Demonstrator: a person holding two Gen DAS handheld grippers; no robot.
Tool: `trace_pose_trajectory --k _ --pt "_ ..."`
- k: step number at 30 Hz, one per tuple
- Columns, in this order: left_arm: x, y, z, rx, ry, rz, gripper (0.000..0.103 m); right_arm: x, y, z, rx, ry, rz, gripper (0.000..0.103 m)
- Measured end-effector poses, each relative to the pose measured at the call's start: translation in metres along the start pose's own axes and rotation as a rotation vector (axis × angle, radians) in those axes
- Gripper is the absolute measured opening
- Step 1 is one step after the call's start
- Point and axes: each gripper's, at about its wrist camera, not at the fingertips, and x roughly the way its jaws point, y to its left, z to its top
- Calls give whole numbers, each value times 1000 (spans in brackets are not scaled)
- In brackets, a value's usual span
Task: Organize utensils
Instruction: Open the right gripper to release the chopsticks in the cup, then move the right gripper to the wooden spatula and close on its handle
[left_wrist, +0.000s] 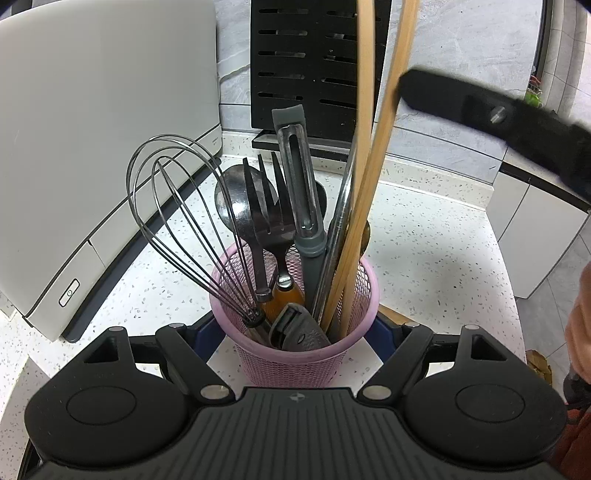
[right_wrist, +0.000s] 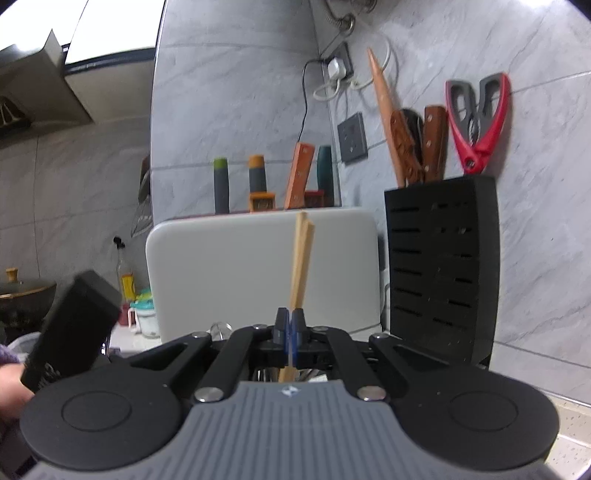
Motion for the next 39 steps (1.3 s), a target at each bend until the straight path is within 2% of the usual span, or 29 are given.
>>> trace_pose_trajectory --k 7,12,14,16,22,25,28,30,33,39 --pt "0 1 0 2 -2 -2 92 13 -1 -8 -15 103 -2 0" --pt "0 0 0 0 -3 -3 92 12 -4 -5 7 113 4 4" --pt "0 0 0 0 -3 -2 93 10 -6 -2 25 99 -2 15" --pt "0 0 0 -1 -4 -2 93 6 -10 3 43 66 -13 30" --pt "0 0 1 -3 -3 1 93 -9 -20 19 73 -31 -67 42" --pt "0 0 1 -6 -3 0 92 -14 -26 27 78 -70 -118 45" --pt "0 0 0 -13 -4 2 92 -13 -33 32 90 -67 -178 46" --pt "-1 0 0 -16 -3 2 92 -13 -36 32 105 -57 -187 51" --pt "0 0 0 -23 -3 10 92 -15 -34 32 87 -60 -202 51" --pt "2 8 1 -70 -14 55 91 -21 -34 37 107 -85 -168 51"
